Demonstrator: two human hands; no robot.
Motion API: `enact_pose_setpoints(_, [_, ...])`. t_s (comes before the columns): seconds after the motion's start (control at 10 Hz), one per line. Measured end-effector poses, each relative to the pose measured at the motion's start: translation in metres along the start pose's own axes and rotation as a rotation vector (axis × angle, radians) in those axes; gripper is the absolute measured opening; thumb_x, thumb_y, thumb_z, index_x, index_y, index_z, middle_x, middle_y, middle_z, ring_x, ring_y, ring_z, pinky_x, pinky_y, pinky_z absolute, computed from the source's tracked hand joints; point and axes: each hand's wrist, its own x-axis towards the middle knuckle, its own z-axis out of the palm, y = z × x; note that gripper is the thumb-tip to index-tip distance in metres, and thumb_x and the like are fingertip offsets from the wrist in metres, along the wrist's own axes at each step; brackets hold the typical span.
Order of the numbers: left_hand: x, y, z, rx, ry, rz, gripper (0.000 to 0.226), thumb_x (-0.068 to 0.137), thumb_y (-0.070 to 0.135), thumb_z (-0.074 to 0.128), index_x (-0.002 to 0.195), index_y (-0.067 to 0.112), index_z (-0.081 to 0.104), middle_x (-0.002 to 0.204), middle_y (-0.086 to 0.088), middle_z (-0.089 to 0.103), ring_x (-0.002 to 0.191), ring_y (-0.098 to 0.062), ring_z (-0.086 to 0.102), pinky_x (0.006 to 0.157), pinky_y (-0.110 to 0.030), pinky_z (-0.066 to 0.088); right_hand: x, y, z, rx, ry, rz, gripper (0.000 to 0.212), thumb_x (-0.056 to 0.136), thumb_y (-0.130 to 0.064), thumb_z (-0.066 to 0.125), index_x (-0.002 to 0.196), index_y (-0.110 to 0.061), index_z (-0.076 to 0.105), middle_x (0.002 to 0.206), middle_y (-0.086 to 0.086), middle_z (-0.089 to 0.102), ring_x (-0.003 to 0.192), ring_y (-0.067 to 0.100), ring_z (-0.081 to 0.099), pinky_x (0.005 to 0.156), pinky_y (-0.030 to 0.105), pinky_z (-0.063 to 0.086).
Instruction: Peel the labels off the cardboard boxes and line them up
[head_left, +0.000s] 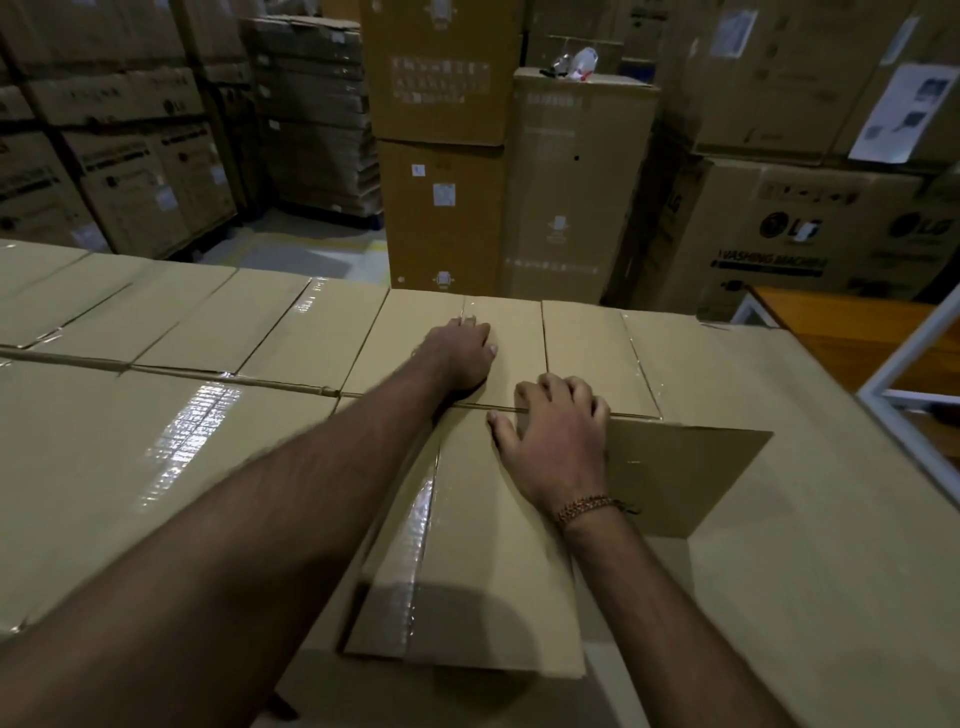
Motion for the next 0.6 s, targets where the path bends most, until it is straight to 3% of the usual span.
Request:
enact_pose_setpoints(0.1, [-0.016,0.002,-0.010,-0.102,0.026,0.000,0.045,0.106,0.039,0.049,0.144,0.016,0.057,0.145,-0.012,0.060,0.131,-0.030,0.056,0.108,-0.050,0.048,-0.002,0.000,-0.002,0.056,0.031,-0.005,0.050,0.101,-0.062,0.050,0.131,-0.025,0.067,0.139,-0.001,0.059,0.132,0.022,0.044,0.115,0.047,0.033])
enact_pose_setpoints(0.2, [-0.039,0.007,-0.014,-0.204,0.072,-0.003,0.043,0.104,0.037,0.055,0.142,0.019,0.061,0.140,-0.007,0.065,0.127,-0.028,0.060,0.106,-0.047,0.050,-0.004,0.001,-0.007,0.068,0.029,-0.019,0.047,0.103,-0.058,0.051,0.131,-0.024,0.068,0.140,-0.001,0.060,0.133,0.022,0.044,0.115,0.046,0.033])
enact_pose_setpoints(0.6, [-0.145,0.028,-0.017,-0.364,0.223,-0.035,0.038,0.101,0.039,0.060,0.137,0.027,0.065,0.136,0.001,0.067,0.123,-0.022,0.063,0.100,-0.050,0.055,-0.067,-0.004,-0.052,0.200,0.090,0.030,0.036,0.104,-0.043,0.059,0.131,-0.022,0.069,0.133,0.001,0.062,0.128,0.021,0.049,0.107,0.043,0.045])
